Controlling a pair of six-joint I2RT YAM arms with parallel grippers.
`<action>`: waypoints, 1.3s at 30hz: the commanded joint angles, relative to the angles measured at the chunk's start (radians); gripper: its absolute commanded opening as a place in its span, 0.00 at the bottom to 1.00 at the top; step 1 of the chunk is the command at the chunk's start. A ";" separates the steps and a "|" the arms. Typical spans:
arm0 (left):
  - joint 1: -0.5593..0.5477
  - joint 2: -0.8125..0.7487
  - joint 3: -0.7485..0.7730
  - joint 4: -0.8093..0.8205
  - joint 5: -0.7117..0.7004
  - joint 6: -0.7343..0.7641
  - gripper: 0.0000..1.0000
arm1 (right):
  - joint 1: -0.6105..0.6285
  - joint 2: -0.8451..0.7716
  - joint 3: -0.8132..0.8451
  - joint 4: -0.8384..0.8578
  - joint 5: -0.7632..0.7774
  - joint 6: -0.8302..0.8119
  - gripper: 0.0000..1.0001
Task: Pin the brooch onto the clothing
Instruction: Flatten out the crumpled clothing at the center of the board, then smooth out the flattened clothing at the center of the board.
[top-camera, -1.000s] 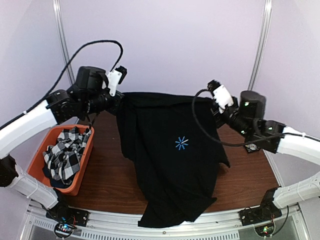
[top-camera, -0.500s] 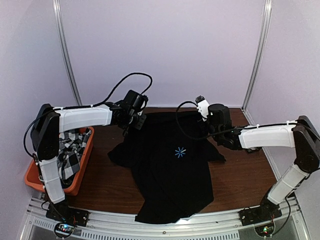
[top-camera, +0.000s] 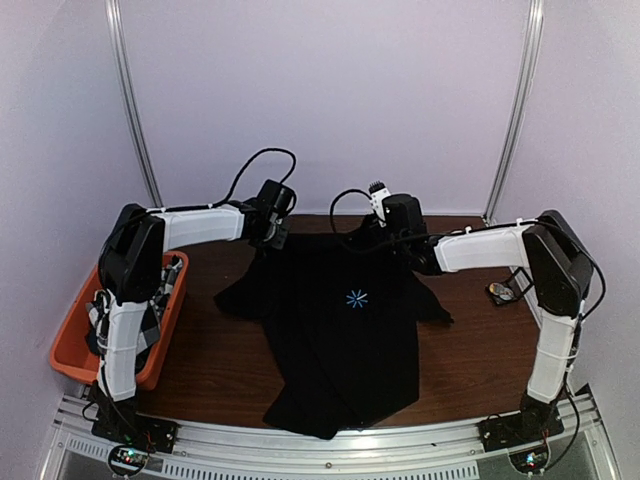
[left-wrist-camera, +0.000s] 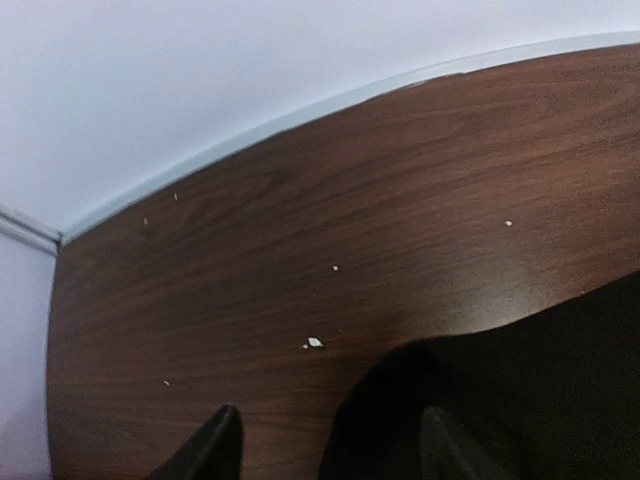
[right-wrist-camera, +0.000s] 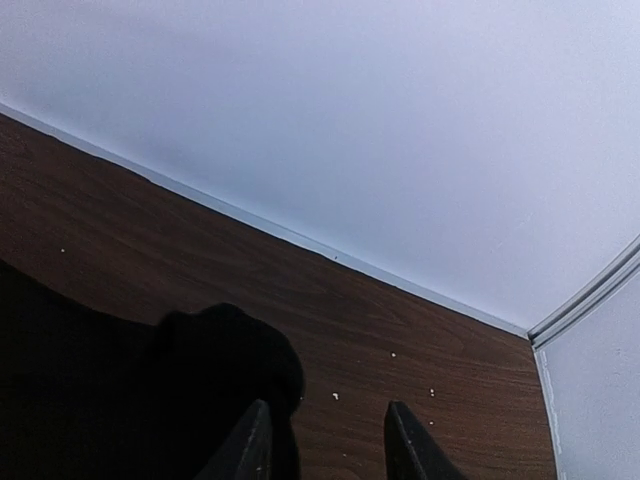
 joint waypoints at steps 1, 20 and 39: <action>0.018 0.047 0.090 -0.142 -0.068 -0.079 0.76 | -0.008 -0.035 0.026 -0.131 0.023 0.057 0.45; -0.081 -0.270 -0.338 -0.181 0.210 -0.297 0.93 | -0.006 -0.436 -0.331 -0.411 -0.266 0.207 0.75; -0.120 -0.096 -0.370 -0.281 0.136 -0.344 0.86 | 0.000 -0.096 -0.271 -0.404 -0.333 0.274 0.76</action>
